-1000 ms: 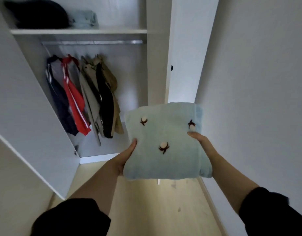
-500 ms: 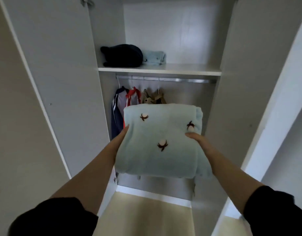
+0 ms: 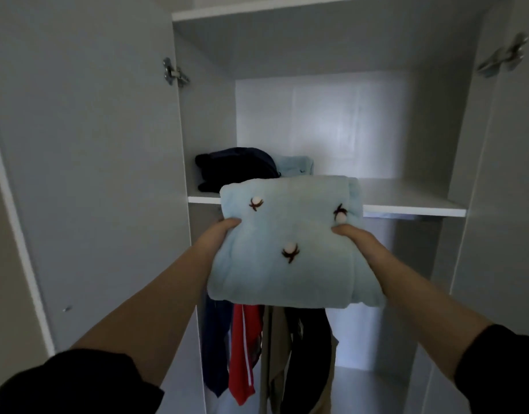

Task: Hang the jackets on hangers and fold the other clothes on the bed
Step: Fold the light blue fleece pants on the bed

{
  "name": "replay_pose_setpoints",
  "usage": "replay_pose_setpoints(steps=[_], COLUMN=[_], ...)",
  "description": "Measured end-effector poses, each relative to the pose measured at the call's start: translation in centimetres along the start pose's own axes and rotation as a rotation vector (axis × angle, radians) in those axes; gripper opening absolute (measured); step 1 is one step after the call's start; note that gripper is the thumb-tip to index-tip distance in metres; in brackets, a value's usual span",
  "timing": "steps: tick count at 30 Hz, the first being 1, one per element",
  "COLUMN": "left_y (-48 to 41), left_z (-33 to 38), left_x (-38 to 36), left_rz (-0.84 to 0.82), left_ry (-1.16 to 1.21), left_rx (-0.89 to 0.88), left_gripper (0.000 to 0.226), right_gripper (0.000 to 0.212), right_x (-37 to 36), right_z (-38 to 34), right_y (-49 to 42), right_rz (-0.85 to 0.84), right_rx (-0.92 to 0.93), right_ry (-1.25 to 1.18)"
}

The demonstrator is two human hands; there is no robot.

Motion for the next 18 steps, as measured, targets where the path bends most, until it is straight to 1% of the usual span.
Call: replay_pose_setpoints(steps=[2, 4, 7, 11, 14, 16, 18], left_y=[-3.1, -6.4, -11.5, -18.3, -23.8, -27.2, -30.7], left_z=[2.3, 4.4, 8.1, 15.1, 19.4, 21.1, 21.1], left_x=[-0.9, -2.2, -5.5, -10.4, -13.8, -15.5, -16.5], left_rz=[0.016, 0.015, -0.037, -0.062, -0.039, -0.026, -0.042], left_ry=[-0.016, -0.019, -0.031, -0.081, -0.105, -0.075, -0.060], left_rx=[-0.055, -0.121, -0.206, -0.350, -0.429, -0.465, -0.436], left_gripper=[0.041, 0.039, 0.037, 0.035, 0.035, 0.037, 0.043], right_gripper=[0.033, 0.038, 0.044, 0.038, 0.037, 0.035, 0.032], right_x=[0.4, 1.4, 3.5, 6.2, 8.1, 9.3, 10.1], right_z=[-2.1, -4.0, -7.1, -13.5, -16.8, -17.2, -15.9], right_y=[-3.1, -6.3, -11.1, -18.3, -24.7, -29.0, -33.3], right_rz=[0.015, 0.041, 0.015, -0.032, -0.016, -0.023, -0.056], right_rx=[0.044, 0.067, 0.104, 0.273, 0.381, 0.382, 0.303], right_ry=[0.011, 0.030, 0.063, 0.033, -0.005, -0.051, -0.087])
Point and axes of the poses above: each hand's wrist, its own y-axis away from the middle knuckle, its own x-axis out of the back of the hand, z = x × y, the point moved 8 cm from there along -y, towards the middle knuckle, and after that the axes turned 3 degrees about x, right-handed, at the moved point
